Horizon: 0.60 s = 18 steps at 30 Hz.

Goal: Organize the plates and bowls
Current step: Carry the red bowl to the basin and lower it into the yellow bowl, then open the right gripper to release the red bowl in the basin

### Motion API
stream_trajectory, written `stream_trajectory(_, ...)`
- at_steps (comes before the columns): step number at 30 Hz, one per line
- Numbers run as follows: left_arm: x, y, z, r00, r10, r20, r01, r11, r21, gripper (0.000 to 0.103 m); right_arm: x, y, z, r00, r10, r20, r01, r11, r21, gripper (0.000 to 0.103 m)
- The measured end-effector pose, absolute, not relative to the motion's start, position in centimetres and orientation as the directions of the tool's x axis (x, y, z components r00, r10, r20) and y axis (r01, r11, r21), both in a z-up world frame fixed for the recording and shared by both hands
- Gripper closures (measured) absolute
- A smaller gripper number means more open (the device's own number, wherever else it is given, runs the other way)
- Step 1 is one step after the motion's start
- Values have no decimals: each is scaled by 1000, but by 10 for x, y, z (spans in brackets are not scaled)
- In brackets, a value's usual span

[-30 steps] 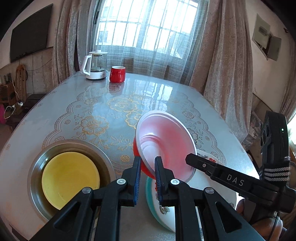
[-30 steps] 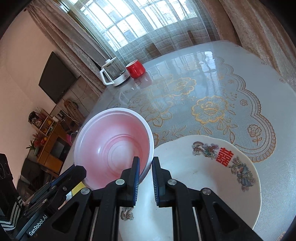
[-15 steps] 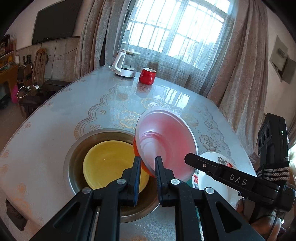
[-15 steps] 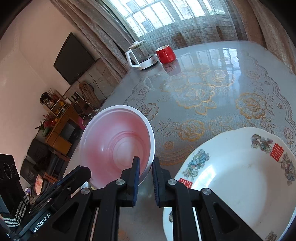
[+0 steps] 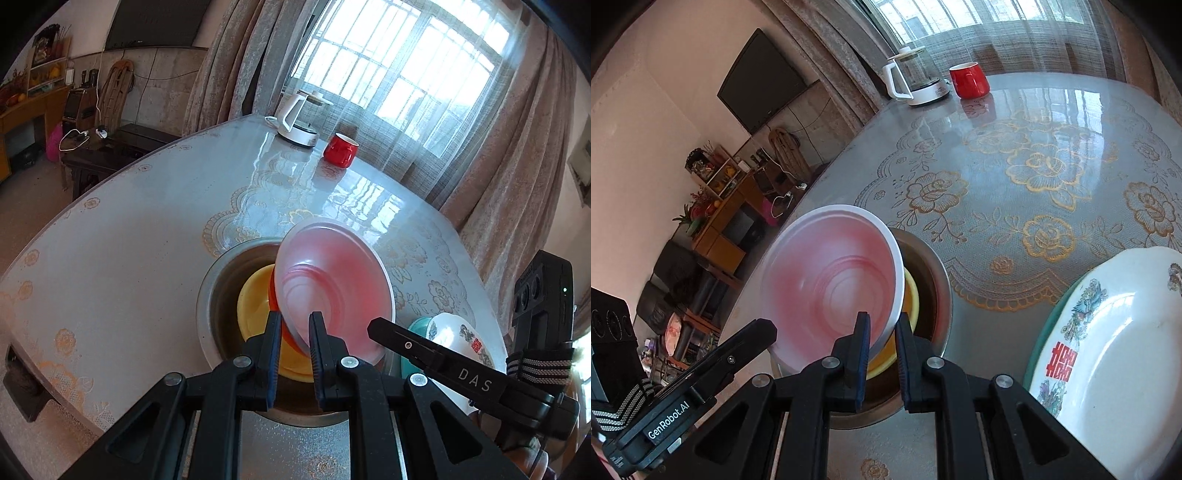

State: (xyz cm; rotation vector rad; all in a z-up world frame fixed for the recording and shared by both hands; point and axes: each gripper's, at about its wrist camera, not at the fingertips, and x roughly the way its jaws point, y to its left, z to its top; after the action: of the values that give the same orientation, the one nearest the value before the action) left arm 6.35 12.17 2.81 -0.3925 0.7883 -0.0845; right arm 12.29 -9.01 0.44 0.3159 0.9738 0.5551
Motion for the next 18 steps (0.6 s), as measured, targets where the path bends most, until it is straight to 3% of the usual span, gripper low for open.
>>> stream_trajectory(18,71,128,6,663,-191,-724,-121,927,-356,88,121,-83,-5,444,531,-721,-296,847,442,82)
